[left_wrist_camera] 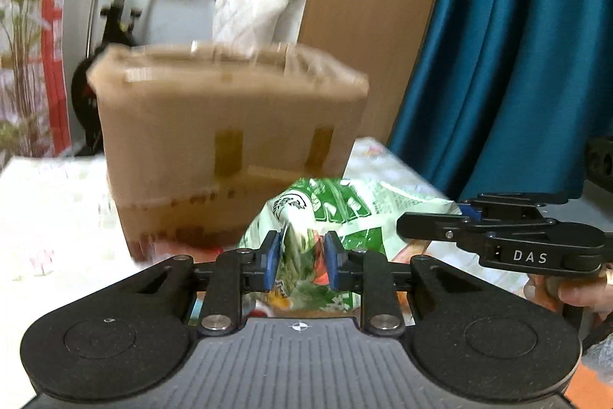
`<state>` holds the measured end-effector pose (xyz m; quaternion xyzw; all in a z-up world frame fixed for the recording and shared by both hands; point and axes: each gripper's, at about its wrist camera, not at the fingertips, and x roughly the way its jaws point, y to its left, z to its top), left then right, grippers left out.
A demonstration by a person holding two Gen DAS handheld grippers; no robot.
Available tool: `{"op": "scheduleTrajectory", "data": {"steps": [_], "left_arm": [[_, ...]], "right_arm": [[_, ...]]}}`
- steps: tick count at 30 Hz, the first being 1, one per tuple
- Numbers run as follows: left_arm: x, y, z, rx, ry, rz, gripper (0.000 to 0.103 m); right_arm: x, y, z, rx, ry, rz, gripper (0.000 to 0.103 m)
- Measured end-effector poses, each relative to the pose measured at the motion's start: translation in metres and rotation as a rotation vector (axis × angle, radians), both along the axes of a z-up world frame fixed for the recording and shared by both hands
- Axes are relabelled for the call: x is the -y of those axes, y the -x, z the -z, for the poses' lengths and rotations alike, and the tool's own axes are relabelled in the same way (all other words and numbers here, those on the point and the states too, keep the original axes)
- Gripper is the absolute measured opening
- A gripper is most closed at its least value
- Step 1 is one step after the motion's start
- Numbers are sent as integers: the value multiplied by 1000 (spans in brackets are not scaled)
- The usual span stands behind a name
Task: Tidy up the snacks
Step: 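Grasp the green-and-white bag with the left tool while the right tool grips it too, then carry the green-and-white bag over the box and open both tools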
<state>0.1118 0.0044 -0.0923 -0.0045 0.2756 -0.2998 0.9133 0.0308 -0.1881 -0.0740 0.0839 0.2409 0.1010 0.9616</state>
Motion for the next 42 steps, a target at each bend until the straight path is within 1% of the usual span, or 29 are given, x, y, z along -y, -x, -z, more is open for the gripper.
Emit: {"op": "scheduleTrajectory", "data": {"steps": [4, 9, 12, 16, 18, 20, 21, 23, 26, 28, 31, 36, 37, 38, 39, 40, 42], "left_arm": [[-3, 11, -29, 85, 29, -3, 26], [-6, 14, -66, 178, 83, -21, 26], [-2, 5, -89, 244, 102, -36, 26], [5, -13, -118, 341, 108, -63, 26], [9, -29, -127, 363, 114, -79, 27], [14, -51, -131, 372, 115, -99, 27], [16, -63, -131, 369, 114, -109, 27], [20, -83, -125, 359, 87, -140, 27], [30, -118, -110, 344, 31, -178, 27], [33, -140, -102, 306, 28, -207, 27], [28, -155, -95, 248, 41, -243, 27], [23, -169, -84, 208, 28, -271, 27], [20, -169, -82, 211, 31, -279, 32], [19, -172, -81, 218, 30, -290, 46], [19, -175, -79, 219, 21, -312, 57], [16, -179, -77, 222, 14, -334, 70], [12, -173, -78, 234, 8, -341, 72]], "right_arm": [[-5, 10, -33, 71, 12, -11, 20], [-8, 11, -75, 156, 40, -25, 20], [-7, 2, -105, 216, 73, -38, 20], [-6, -20, -144, 307, 141, -51, 20], [-3, -35, -160, 342, 163, -58, 20], [1, -57, -169, 357, 182, -60, 20], [3, -68, -170, 361, 185, -63, 20], [10, -94, -169, 362, 175, -72, 20], [13, -130, -152, 330, 173, -81, 20], [10, -152, -139, 298, 185, -71, 20], [7, -177, -120, 269, 177, -59, 20], [5, -210, -97, 230, 159, -32, 21], [6, -215, -94, 225, 153, -22, 25], [6, -219, -90, 221, 152, -10, 28], [5, -223, -86, 212, 160, 9, 30], [4, -227, -83, 201, 168, 29, 35], [5, -225, -79, 198, 152, 29, 41]]}}
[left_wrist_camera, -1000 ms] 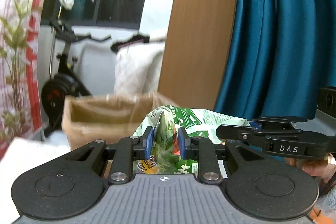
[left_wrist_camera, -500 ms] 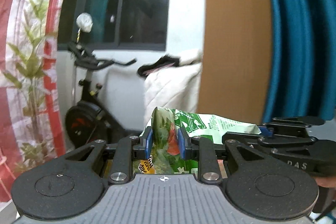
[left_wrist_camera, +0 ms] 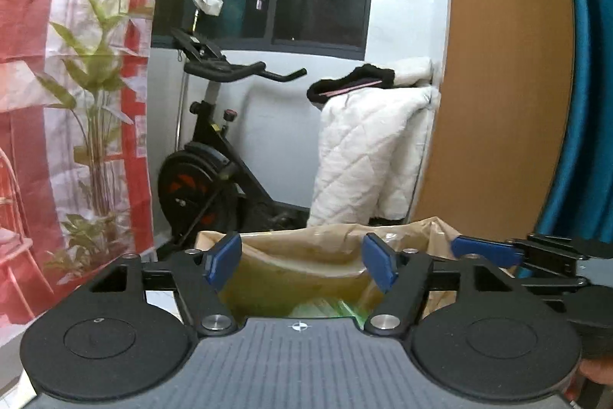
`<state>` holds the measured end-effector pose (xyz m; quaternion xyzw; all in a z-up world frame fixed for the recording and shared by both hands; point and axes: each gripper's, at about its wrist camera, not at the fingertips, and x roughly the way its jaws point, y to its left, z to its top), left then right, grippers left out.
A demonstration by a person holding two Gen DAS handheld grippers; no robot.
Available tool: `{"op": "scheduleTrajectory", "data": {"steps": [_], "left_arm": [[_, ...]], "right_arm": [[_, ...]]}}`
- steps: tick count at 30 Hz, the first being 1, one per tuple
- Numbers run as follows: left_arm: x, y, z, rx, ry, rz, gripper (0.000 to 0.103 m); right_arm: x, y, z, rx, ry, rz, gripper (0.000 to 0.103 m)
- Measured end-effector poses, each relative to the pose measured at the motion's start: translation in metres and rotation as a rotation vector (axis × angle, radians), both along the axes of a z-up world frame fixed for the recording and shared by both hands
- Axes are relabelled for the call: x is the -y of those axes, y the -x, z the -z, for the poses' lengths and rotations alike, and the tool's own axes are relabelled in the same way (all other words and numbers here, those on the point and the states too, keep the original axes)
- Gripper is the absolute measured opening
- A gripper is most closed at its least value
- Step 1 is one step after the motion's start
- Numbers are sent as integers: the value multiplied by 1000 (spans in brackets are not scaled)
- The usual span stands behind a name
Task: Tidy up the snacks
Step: 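Carry the green-and-white bag over the box and open both tools, then withdraw both open tools from above the box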
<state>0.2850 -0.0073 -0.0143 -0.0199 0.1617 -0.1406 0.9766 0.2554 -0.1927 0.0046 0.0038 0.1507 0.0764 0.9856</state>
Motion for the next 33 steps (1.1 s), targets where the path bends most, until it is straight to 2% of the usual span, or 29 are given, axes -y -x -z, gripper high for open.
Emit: {"op": "scheduleTrajectory", "data": {"steps": [1, 8, 13, 17, 21, 23, 27, 33], "left_arm": [[-3, 3, 1, -6, -3, 5, 72], [-35, 39, 4, -45, 59, -3, 72], [-51, 71, 14, -76, 55, -18, 72], [-63, 92, 29, -101, 65, -41, 72], [-71, 110, 48, -127, 99, -57, 72], [-73, 115, 60, -149, 117, -47, 72], [-68, 117, 74, -172, 95, -41, 72], [-67, 111, 89, -197, 81, -29, 72]], "right_arm": [[1, 4, 2, 3, -8, -8, 44], [13, 41, 10, -14, -21, -26, 47], [31, 81, 14, -22, -22, -24, 51], [47, 115, 29, -43, -43, 2, 57], [65, 143, 55, -82, -84, 68, 69], [73, 153, 72, -112, -101, 118, 83], [87, 171, 109, -182, -103, 231, 87], [108, 193, 160, -290, -188, 368, 93]]}}
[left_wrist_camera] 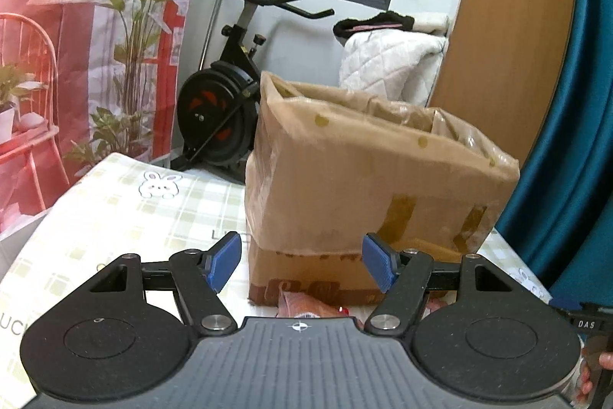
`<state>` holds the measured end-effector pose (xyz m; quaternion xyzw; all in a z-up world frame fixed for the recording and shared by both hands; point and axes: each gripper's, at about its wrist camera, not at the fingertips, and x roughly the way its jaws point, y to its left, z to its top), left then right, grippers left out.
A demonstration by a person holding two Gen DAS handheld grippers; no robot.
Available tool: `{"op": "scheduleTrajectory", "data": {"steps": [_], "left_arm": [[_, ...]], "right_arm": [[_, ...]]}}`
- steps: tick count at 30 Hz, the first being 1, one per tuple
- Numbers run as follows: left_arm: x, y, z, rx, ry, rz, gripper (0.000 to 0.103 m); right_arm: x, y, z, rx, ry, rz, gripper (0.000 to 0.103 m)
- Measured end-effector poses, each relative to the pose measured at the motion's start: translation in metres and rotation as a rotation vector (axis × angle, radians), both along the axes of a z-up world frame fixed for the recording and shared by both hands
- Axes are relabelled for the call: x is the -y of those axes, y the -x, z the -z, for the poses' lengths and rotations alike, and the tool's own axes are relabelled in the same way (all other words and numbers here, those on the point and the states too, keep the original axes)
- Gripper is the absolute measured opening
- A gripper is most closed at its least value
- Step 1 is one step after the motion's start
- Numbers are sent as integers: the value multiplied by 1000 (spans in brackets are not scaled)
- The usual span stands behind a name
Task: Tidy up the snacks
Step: 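Withdraw both open tools from above the box, then grasp the orange corn chips bag with the right tool while the left tool grasps a red packet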
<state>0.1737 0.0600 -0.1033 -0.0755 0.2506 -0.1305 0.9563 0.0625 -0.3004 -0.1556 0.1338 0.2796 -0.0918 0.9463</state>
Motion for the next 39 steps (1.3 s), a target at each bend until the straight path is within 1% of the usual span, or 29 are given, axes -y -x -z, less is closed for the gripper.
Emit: {"op": "scheduleTrajectory", "data": {"steps": [4, 5, 11, 14, 16, 18, 19, 20, 21, 23, 28, 30, 31, 33, 35, 39], "left_arm": [[2, -1, 11, -20, -18, 6, 72], [2, -2, 13, -27, -19, 7, 72], [-5, -4, 23, -60, -21, 2, 72], [-8, -1, 26, -66, -22, 0, 72], [-10, -1, 29, -73, -24, -4, 72], [-12, -3, 31, -83, -25, -9, 72], [-13, -3, 32, -87, -25, -13, 72], [-15, -3, 34, -92, -24, -17, 72], [-17, -3, 35, -96, -24, -19, 72], [-20, -2, 38, -109, -18, -20, 72], [-23, 4, 51, -156, 1, 0, 70], [-21, 10, 57, -174, 18, 16, 67], [-19, 14, 60, -180, 23, 26, 63], [-10, 21, 65, -186, 25, 52, 58], [2, 27, 72, -197, 8, 97, 54], [35, 33, 86, -221, -48, 186, 54]], "right_arm": [[6, 6, 28, -55, -73, 46, 93], [6, 6, 34, -66, -89, 51, 96], [14, -1, 46, -54, -250, 83, 98], [12, -7, 47, -71, -288, 72, 97], [8, -10, 46, -72, -291, 56, 97], [3, -12, 45, -67, -293, 33, 93], [2, -13, 45, -72, -286, 25, 88], [-1, -15, 46, -84, -272, 19, 79], [-2, -17, 46, -99, -260, 16, 75], [-5, -19, 48, -113, -240, 10, 68], [-12, -17, 43, -92, -206, -21, 58], [-17, -13, 39, -68, -185, -33, 55], [-19, -12, 36, -56, -175, -34, 48], [-22, -9, 32, -34, -159, -34, 47], [-24, -7, 28, -9, -156, -36, 47], [-28, -3, 23, 32, -160, -49, 46]]}}
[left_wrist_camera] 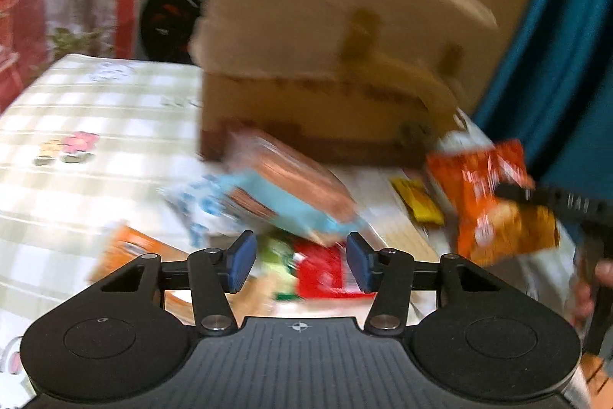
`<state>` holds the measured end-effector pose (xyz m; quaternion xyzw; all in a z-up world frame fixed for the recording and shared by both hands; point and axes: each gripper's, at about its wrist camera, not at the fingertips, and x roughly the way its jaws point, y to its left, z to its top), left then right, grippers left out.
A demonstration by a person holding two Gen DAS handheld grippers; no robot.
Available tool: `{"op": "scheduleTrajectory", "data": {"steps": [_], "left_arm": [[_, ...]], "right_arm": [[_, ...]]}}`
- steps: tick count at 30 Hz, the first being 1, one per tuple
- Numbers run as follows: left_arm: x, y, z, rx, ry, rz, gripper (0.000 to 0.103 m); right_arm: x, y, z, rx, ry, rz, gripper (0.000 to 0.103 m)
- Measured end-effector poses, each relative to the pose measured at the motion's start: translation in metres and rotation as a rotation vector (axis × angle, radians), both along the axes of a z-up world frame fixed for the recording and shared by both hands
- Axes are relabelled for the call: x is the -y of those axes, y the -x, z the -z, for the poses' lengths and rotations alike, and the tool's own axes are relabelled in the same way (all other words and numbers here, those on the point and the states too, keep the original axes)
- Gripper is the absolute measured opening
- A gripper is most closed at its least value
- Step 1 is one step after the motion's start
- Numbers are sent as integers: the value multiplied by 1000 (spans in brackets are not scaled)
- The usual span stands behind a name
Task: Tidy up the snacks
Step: 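Grasp the orange corn chips bag with the right tool while the left tool grasps a red packet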
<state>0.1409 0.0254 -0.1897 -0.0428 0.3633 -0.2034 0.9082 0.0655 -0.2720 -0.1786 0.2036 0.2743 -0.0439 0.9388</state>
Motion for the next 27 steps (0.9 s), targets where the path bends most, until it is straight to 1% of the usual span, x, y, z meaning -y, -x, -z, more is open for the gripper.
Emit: {"op": "scheduleTrajectory", "data": {"steps": [4, 7, 11, 12, 15, 18, 19, 20, 22, 24, 26, 27], "left_arm": [[24, -5, 13, -6, -67, 39, 57], [39, -9, 19, 18, -103, 38, 76], [55, -19, 27, 32, -160, 23, 77], [57, -18, 28, 50, -181, 20, 77], [69, -15, 34, 99, -272, 25, 79], [84, -9, 42, 154, -381, 36, 79], [87, -6, 45, 171, -408, 38, 81], [87, -5, 46, 181, -415, 34, 81], [86, -5, 45, 174, -406, 25, 80], [86, -4, 45, 177, -413, 22, 75], [87, 1, 44, 195, -434, 23, 60], [86, 3, 43, 195, -436, 24, 59]], "right_arm": [[2, 7, -2, 35, -30, 22, 46], [4, 10, -1, 50, -55, 34, 46], [5, 12, 4, 56, -73, 34, 46], [6, 12, 5, 58, -80, 35, 46], [7, 13, 6, 68, -94, 41, 46], [8, 14, 9, 78, -116, 45, 46], [7, 15, 10, 79, -121, 45, 46], [8, 15, 11, 80, -125, 45, 46], [6, 16, 13, 75, -125, 46, 46], [5, 18, 16, 70, -132, 49, 46], [5, 19, 17, 69, -140, 53, 46], [5, 20, 18, 71, -140, 54, 46]]}}
